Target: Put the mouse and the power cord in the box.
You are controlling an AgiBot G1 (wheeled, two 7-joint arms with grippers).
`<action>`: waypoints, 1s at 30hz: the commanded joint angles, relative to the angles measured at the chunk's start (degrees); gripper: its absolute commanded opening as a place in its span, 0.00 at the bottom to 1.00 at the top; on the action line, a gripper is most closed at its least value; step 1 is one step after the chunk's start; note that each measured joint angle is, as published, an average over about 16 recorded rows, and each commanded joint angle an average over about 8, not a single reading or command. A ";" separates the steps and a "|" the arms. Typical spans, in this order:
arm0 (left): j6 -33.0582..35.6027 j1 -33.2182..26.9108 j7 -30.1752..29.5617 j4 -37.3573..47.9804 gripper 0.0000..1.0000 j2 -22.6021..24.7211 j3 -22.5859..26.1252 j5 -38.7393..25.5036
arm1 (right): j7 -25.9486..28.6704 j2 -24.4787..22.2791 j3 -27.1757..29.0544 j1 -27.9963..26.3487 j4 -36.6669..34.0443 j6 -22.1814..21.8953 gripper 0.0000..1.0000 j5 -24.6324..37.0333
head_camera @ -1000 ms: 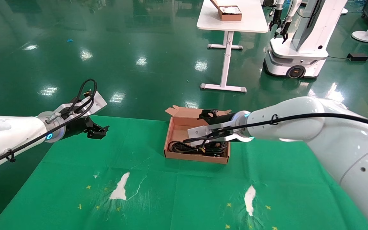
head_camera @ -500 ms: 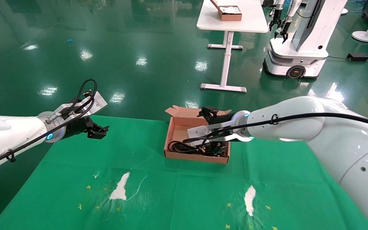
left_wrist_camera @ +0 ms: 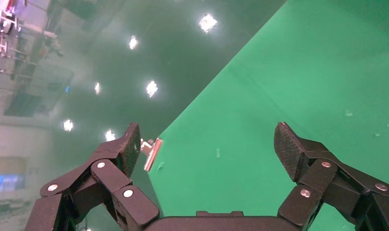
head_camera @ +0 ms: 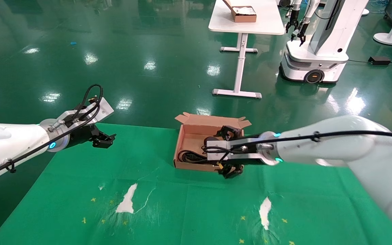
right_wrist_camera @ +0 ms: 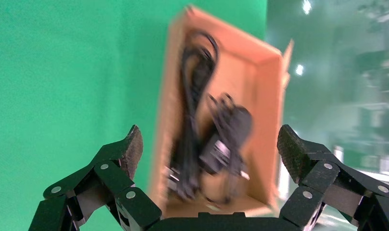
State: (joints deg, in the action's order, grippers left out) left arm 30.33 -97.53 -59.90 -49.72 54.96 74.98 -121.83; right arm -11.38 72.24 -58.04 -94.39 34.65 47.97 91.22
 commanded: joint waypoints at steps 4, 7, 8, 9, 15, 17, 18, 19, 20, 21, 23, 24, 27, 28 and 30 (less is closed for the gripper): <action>1.09 0.72 0.98 -0.46 1.00 -0.40 -1.17 1.60 | 2.13 -3.58 4.04 3.15 3.74 3.63 1.00 -4.74; 3.50 2.30 3.14 -1.50 1.00 -1.28 -3.75 5.12 | 3.43 -5.76 6.51 5.08 6.03 5.84 1.00 -7.64; 4.45 2.92 3.98 -1.91 1.00 -1.62 -4.77 6.49 | 3.86 -6.50 7.34 5.73 6.80 6.59 1.00 -8.62; 5.40 3.54 4.82 -2.32 1.00 -1.96 -5.77 7.85 | 4.30 -7.23 8.16 6.37 7.56 7.33 1.00 -9.58; 11.02 7.18 9.81 -4.74 1.00 -3.98 -11.76 15.97 | 6.88 -11.57 13.06 10.20 12.10 11.73 1.00 -15.34; 12.90 8.40 11.48 -5.55 1.00 -4.66 -13.76 18.68 | 7.74 -13.02 14.70 11.49 13.62 13.20 1.00 -17.27; 13.81 8.99 12.28 -5.94 1.00 -4.99 -14.73 19.99 | 8.16 -13.72 15.49 12.10 14.35 13.91 1.00 -18.20; 14.75 9.61 13.12 -6.35 1.00 -5.33 -15.73 21.36 | 8.59 -14.45 16.32 12.75 15.11 14.65 1.00 -19.17; 15.70 10.22 13.96 -6.76 1.00 -5.67 -16.73 22.72 | 9.03 -15.18 17.14 13.39 15.88 15.39 1.00 -20.13; 16.64 10.83 14.79 -7.16 1.00 -6.01 -17.74 24.08 | 9.46 -15.91 17.96 14.03 16.64 16.13 1.00 -21.10; 18.53 12.06 16.47 -7.98 1.00 -6.68 -19.75 26.80 | 10.33 -17.37 19.61 15.32 18.16 17.60 1.00 -23.03; 19.47 12.67 17.30 -8.38 1.00 -7.02 -20.75 28.17 | 10.76 -18.09 20.43 15.96 18.93 18.34 1.00 -24.00; 22.30 14.50 19.81 -9.60 1.00 -8.04 -23.76 32.25 | 12.06 -20.28 22.90 17.89 21.21 20.56 1.00 -26.89; 23.24 15.12 20.65 -10.01 1.00 -8.38 -24.77 33.61 | 12.50 -21.01 23.72 18.53 21.97 21.30 1.00 -27.86; 25.06 16.30 22.27 -10.80 1.00 -9.04 -26.71 36.24 | 13.33 -22.41 25.31 19.77 23.44 22.72 1.00 -29.73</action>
State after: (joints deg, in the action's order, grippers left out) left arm 55.40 -81.23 -37.63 -60.52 45.92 48.27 -85.59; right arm 1.95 49.82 -32.73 -74.62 58.10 70.69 61.49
